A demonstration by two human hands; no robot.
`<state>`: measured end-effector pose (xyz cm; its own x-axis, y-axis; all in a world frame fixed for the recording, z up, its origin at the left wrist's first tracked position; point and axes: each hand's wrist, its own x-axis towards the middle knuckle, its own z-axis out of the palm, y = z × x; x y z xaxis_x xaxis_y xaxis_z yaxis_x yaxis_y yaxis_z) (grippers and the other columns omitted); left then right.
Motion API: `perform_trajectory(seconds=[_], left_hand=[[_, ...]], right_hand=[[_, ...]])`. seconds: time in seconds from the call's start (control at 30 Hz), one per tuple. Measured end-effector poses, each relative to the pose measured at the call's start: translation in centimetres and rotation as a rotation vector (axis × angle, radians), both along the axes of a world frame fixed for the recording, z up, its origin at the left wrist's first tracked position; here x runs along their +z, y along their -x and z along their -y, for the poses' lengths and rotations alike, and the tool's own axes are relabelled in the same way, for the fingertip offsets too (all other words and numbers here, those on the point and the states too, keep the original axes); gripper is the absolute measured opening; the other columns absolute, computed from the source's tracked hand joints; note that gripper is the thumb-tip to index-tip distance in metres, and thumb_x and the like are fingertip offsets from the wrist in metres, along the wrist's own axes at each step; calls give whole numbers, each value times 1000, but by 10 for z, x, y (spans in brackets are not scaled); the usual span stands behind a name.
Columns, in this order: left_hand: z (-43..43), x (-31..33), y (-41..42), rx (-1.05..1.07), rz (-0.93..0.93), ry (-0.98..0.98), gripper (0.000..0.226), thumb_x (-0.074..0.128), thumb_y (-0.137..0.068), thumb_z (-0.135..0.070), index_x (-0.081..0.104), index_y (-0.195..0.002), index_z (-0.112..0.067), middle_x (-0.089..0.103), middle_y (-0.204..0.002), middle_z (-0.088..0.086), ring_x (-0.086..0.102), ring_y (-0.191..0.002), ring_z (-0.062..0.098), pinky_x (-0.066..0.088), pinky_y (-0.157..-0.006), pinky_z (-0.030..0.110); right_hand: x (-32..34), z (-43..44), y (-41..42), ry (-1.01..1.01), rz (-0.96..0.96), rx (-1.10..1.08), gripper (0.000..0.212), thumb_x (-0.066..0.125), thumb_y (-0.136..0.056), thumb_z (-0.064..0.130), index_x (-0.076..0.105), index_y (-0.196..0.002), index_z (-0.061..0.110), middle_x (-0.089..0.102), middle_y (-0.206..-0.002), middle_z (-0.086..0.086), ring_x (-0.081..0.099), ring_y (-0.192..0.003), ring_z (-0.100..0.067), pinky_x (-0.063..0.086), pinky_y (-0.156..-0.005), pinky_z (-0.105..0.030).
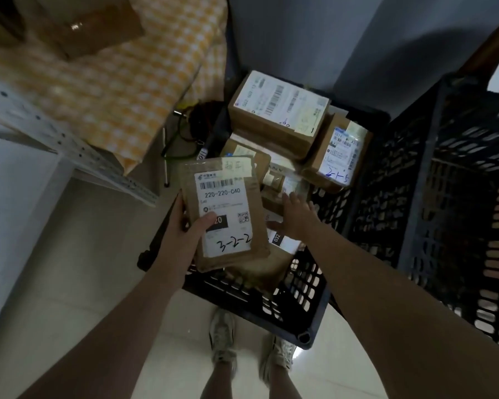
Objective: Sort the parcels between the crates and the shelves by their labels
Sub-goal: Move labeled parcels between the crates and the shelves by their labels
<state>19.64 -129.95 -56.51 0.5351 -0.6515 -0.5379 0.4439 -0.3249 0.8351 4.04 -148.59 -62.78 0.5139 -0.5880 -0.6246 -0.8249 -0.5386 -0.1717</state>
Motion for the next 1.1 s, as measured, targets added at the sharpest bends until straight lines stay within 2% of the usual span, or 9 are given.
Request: perform_trajectory(seconds=[0.13,0.3,0.37,0.47,0.6,0.73,0.87,1.0,1.1], left_hand=[[5,-10,-4,48,-3,-34,66,66,-86,-17,37,-142,-36,63,-124,-4,66,-105,19,58,-80,45],[8,-22,-3,84,-19,-44,59,64,-88,-14,42,-139,-34,66,-120,-3,68,-101,20,59,-75,42],[10,-22,-2,80,-7,-42,60,65,-86,-15,43,-139,-34,66,-118,-3,68,-100,20,59,-73,42],[11,-22,-3,64,24,-45,59,66,-86,-17,45,-138,-34,68,-114,-6,69,-98,18,59,-68,36],[10,-18,-7,47,51,-28,51,64,-88,-16,50,-132,-36,70,-110,-9,69,-96,19,59,-67,34],[4,-9,-10,82,71,-27,54,68,-85,-18,51,-131,-38,70,-112,-7,70,-95,20,59,-70,40],[-5,13,-14,186,37,0,63,72,-77,-28,47,-136,-32,68,-117,-2,69,-97,23,58,-73,43],[-15,45,-7,186,15,18,70,72,-72,-31,45,-137,-28,67,-118,2,69,-98,26,58,-67,40],[-19,73,3,146,59,41,53,66,-85,-21,49,-133,-33,68,-116,0,69,-97,24,59,-66,38]], right_hand=[[-15,8,7,-62,37,-125,108,70,-69,65,19,-147,12,33,-148,-16,31,-137,-36,22,-113,-53],[-11,19,14,-200,85,-136,106,80,-56,61,23,-136,19,46,-138,-10,46,-123,-33,41,-99,-48],[-10,20,19,-150,16,-46,117,77,-56,66,13,-144,23,34,-147,-14,36,-131,-38,36,-103,-53],[-5,21,25,-141,-79,33,126,68,-58,76,-5,-151,33,16,-156,-14,12,-140,-42,15,-112,-59],[7,17,27,-141,-78,56,120,69,-60,72,3,-151,30,26,-152,-14,15,-138,-39,9,-113,-59],[25,4,34,-9,-2,77,115,66,-58,72,10,-150,32,32,-147,-13,20,-136,-36,13,-113,-54],[55,-6,42,110,49,41,112,59,-55,78,14,-149,35,35,-145,-12,20,-137,-35,8,-112,-51],[102,-15,53,0,61,-147,116,63,-58,77,9,-150,31,34,-140,-15,36,-128,-37,35,-103,-46],[143,-20,62,54,106,-247,113,62,-60,76,12,-149,29,35,-140,-16,38,-127,-37,36,-104,-47]])
